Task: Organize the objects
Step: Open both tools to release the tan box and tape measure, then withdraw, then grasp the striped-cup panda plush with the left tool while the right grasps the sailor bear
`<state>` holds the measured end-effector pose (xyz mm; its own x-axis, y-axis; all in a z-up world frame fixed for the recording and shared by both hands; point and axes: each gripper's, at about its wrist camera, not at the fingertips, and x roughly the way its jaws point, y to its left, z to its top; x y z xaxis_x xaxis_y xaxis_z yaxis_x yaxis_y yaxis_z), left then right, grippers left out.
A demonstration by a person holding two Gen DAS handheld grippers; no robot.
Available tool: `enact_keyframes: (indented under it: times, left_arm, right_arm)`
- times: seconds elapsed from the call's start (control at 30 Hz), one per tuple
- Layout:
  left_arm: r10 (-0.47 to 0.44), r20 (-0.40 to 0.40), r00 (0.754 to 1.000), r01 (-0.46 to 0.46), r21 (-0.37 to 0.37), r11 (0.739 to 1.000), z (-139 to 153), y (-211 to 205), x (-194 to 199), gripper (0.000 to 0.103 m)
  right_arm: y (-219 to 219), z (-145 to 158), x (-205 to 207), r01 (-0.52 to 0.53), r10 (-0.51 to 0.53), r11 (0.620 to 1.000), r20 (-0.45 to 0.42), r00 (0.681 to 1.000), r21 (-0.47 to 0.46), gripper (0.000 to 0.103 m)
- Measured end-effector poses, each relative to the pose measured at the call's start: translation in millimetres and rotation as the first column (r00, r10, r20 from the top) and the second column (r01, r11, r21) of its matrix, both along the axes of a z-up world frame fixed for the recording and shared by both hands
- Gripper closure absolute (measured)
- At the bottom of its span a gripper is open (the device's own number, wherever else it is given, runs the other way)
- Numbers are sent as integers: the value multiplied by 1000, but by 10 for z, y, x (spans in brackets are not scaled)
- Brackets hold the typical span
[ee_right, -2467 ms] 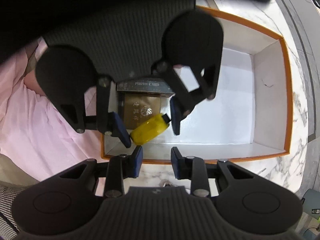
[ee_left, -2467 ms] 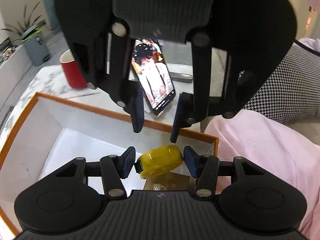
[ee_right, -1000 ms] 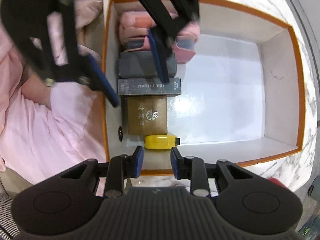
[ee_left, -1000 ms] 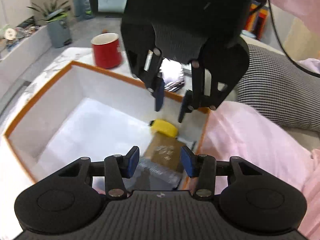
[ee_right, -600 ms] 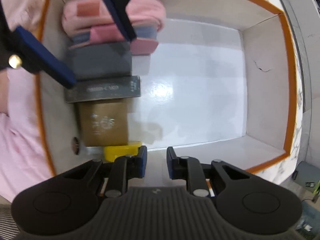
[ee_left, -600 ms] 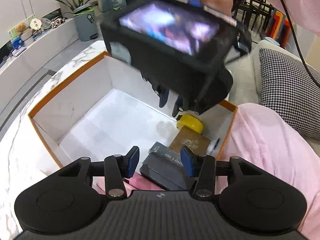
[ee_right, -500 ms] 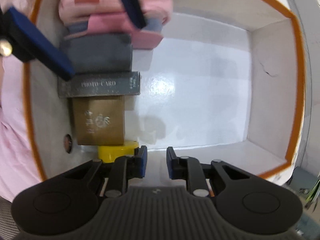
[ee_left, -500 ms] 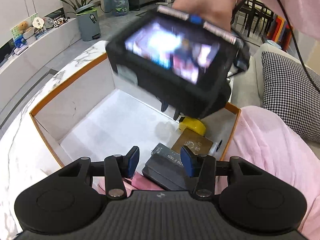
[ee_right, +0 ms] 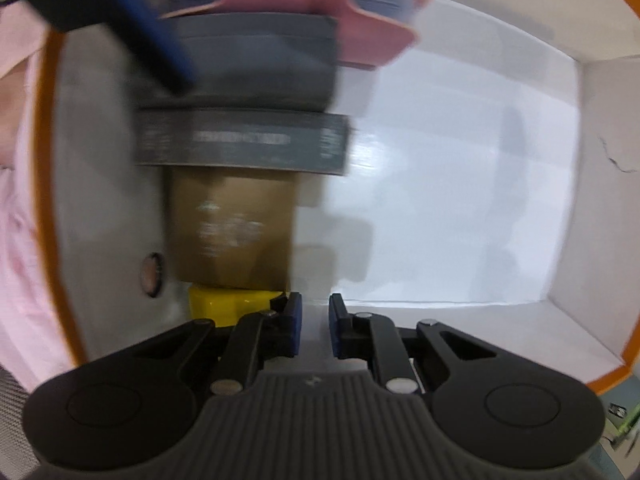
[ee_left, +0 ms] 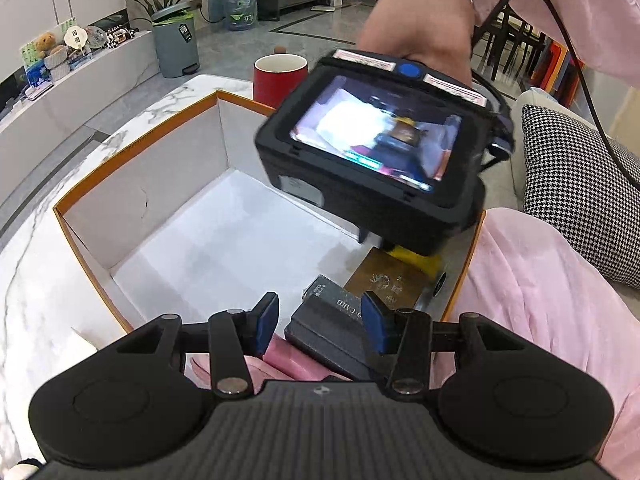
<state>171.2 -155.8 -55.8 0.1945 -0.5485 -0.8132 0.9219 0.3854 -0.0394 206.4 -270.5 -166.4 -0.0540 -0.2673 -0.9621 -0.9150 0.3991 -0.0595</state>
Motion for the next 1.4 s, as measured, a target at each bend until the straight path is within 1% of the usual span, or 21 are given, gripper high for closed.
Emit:
enact_keyframes:
  times: [0.07, 0.27, 0.5, 0.7, 0.87, 0.93, 0.97, 1.0, 1.03, 1.13, 1.17, 1.23, 1.3, 1.37, 1.4]
  left_arm:
    - [5, 3, 1000, -5, -1, 1000, -6, 5, -1, 49]
    - [20, 15, 1000, -20, -5, 1000, 39, 52, -30, 49]
    - [49, 37, 998, -48, -22, 999, 168, 183, -128, 49]
    - [88, 63, 994, -86, -32, 996, 318, 428, -238, 49]
    - [153, 92, 984, -150, -40, 988, 492, 777, -284, 49]
    - [189, 110, 976, -186, -40, 982, 545, 938, -303, 49]
    - [209, 118, 971, -206, -35, 978, 560, 1024, -309, 48]
    - [227, 123, 966, -225, -31, 974, 573, 1100, -312, 49]
    - [246, 127, 961, -245, -27, 969, 579, 1186, -312, 49]
    - [297, 128, 946, -299, -10, 954, 565, 1437, -287, 48]
    - [311, 127, 942, -314, -3, 950, 555, 1506, -280, 49]
    - [329, 125, 936, -333, 11, 943, 524, 1638, -269, 48]
    - [351, 125, 928, -357, 28, 934, 458, 1769, -247, 48]
    - [378, 124, 918, -385, 38, 922, 393, 1875, -219, 46]
    - [393, 119, 912, -400, 41, 915, 355, 1918, -197, 46]
  right_arm:
    - [22, -14, -40, -11, 12, 1000, -16, 1000, 13, 87]
    - [13, 5, -44, -5, 5, 1000, 15, 1000, 7, 87]
    - [-11, 105, -56, 14, -12, 1000, 93, 996, -16, 86]
    - [74, 340, -189, -7, 8, 1000, 197, 980, -6, 85]
    - [209, 676, -296, -23, 8, 999, 299, 954, 49, 84]
    - [284, 828, -329, -29, -1, 996, 339, 941, 84, 78]
    - [327, 909, -337, -27, -15, 993, 359, 933, 112, 76]
    - [403, 1062, -288, -24, -36, 988, 377, 925, 152, 73]
    - [513, 1287, -268, -18, -59, 981, 391, 918, 192, 72]
    - [688, 1544, -190, -12, -121, 951, 407, 906, 310, 70]
    - [770, 1571, -171, -18, -127, 943, 407, 905, 334, 70]
    - [892, 1471, -167, -48, -109, 933, 406, 907, 357, 70]
    - [1141, 1562, -119, -78, -85, 922, 394, 915, 380, 70]
    - [1307, 1464, -77, -91, -75, 912, 380, 922, 401, 69]
    - [1406, 1529, -60, -102, -63, 908, 372, 926, 406, 67]
